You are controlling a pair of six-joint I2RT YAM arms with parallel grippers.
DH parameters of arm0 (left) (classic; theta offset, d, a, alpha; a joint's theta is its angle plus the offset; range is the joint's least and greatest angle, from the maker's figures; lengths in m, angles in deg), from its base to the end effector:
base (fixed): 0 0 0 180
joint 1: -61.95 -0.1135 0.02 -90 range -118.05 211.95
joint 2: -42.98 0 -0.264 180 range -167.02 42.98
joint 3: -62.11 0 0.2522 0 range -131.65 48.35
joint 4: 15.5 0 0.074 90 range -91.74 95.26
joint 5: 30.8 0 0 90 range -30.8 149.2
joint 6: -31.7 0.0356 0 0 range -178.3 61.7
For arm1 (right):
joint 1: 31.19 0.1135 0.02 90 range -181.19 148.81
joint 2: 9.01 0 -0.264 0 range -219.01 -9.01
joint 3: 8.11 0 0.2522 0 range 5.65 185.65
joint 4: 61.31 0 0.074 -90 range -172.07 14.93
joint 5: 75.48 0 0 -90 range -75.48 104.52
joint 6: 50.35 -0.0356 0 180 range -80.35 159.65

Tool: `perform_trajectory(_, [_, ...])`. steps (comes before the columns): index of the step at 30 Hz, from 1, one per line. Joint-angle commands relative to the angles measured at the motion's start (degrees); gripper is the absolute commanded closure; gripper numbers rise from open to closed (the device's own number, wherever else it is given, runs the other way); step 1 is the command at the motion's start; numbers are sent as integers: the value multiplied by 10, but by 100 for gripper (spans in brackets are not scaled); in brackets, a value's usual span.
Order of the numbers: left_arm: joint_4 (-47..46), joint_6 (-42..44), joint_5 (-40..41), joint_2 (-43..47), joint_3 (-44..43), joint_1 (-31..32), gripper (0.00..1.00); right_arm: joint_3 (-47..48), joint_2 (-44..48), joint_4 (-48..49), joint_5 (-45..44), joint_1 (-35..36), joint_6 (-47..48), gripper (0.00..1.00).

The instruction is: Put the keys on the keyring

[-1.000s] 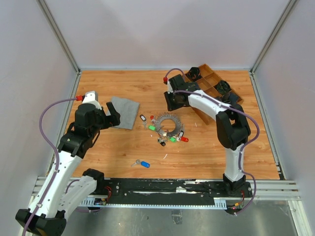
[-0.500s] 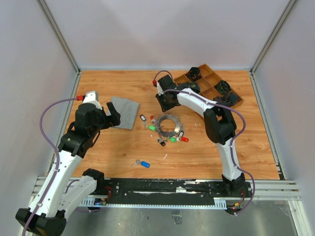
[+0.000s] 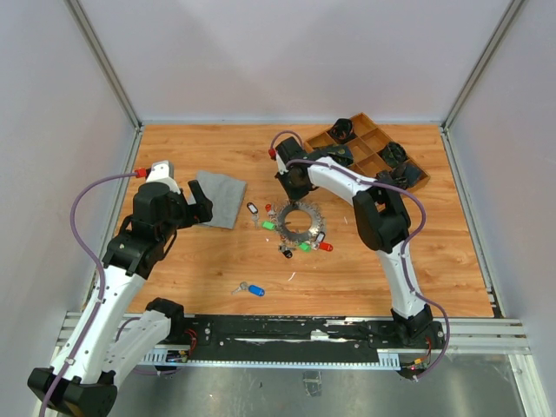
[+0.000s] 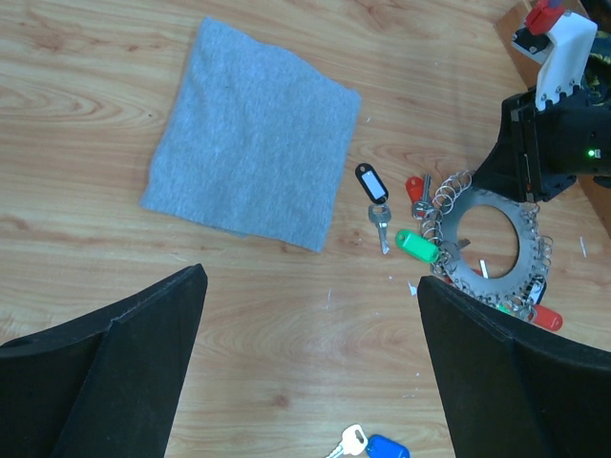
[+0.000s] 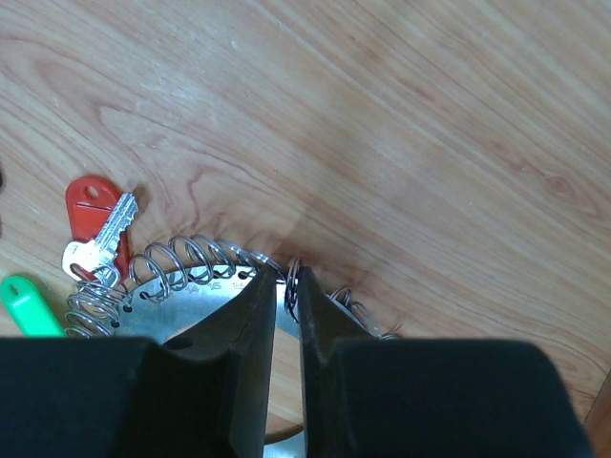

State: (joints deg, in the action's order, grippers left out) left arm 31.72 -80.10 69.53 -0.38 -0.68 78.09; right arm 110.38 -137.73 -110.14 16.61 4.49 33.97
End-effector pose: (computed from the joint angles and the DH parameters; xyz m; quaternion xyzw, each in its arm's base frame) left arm 0.1577 -0.0390 0.3278 -0.0886 0.8494 -0.0944 0.5116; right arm 0.3970 0.2867 0.1807 -0.2541 0.9295 0.1106 0.2433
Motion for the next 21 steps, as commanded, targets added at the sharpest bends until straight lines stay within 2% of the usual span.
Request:
perform_trajectory(1, [-16,7,-6,0,6,-5,2,26,-17,-27,-10,9,9,87])
perform_trajectory(6, [-16,8,-4,0,5,-5,2,13,1,-16,2,11,13,99])
perform_trajectory(11, [-15,6,-1,1,5,-5,2,-46,79,44,-5,17,27,100])
perform_trajectory(15, [-18,6,3,6,4,-4,1,-124,184,100,2,17,43,99])
perform_trajectory(21, [-51,3,-29,35,15,-5,0,-240,327,172,57,17,72,99])
